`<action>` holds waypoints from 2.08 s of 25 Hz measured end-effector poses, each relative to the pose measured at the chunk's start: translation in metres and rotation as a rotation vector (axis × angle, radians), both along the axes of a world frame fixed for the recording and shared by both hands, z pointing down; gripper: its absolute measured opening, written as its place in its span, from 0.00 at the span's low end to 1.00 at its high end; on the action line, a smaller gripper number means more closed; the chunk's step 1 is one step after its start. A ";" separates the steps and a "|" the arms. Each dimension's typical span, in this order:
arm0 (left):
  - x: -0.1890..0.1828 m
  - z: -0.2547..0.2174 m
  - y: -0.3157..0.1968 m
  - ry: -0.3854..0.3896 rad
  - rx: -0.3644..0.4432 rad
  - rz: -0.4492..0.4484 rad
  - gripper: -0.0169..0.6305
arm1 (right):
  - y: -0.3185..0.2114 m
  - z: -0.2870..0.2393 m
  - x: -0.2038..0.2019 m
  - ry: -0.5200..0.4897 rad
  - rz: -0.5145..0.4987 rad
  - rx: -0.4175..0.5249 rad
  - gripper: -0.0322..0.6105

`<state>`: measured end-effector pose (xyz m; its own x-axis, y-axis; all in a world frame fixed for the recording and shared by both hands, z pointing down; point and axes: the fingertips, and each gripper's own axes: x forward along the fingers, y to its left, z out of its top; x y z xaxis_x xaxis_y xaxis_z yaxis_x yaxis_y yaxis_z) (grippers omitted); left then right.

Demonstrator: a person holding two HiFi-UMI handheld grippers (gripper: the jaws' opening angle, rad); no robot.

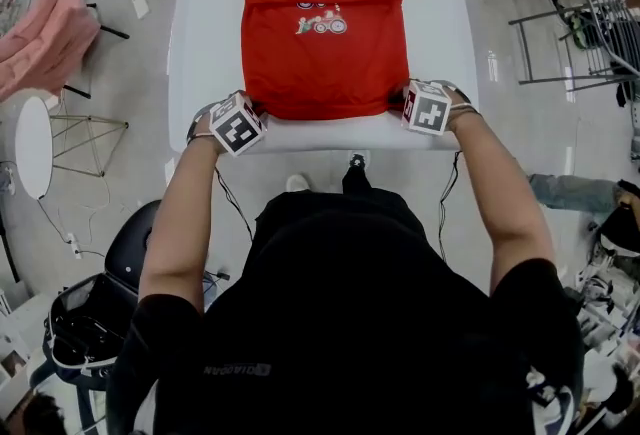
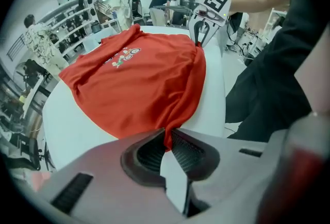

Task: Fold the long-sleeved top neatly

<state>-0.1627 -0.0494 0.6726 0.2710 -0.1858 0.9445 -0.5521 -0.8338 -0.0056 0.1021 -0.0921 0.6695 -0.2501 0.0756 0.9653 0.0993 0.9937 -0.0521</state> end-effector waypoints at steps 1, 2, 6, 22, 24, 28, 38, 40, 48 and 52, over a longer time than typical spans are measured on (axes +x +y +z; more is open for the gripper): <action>-0.002 0.000 0.000 0.009 0.012 -0.028 0.08 | 0.000 0.001 -0.001 -0.017 0.002 0.025 0.14; -0.004 0.000 0.002 0.014 0.022 -0.057 0.07 | 0.000 0.001 -0.001 -0.036 0.010 0.055 0.14; -0.014 -0.009 0.012 0.009 0.049 -0.111 0.06 | 0.002 -0.009 0.012 -0.110 0.085 0.187 0.10; -0.017 -0.006 0.126 0.013 -0.100 0.039 0.06 | 0.122 0.004 0.030 -0.031 0.165 0.160 0.09; -0.017 -0.009 0.131 0.038 -0.109 0.030 0.06 | 0.130 0.000 0.029 -0.048 0.187 0.161 0.09; -0.019 -0.043 0.118 0.108 -0.074 0.021 0.06 | 0.121 -0.042 0.018 -0.145 0.260 0.186 0.09; -0.021 -0.129 0.007 0.078 0.105 0.024 0.06 | 0.014 -0.149 0.009 -0.350 0.323 0.193 0.09; -0.023 -0.139 -0.024 0.073 0.147 -0.029 0.06 | -0.013 -0.159 0.010 -0.392 0.349 0.195 0.09; -0.047 -0.156 -0.133 0.058 0.299 -0.297 0.06 | -0.108 -0.156 -0.011 -0.455 0.430 0.177 0.09; -0.057 -0.150 -0.175 0.035 0.337 -0.354 0.06 | -0.161 -0.158 -0.020 -0.500 0.501 0.203 0.09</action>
<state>-0.2201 -0.2246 0.5231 0.1667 -0.5658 0.8075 -0.8062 -0.5497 -0.2187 0.0825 -0.2535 0.5110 -0.6217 -0.3318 0.7095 -0.4057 0.9113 0.0707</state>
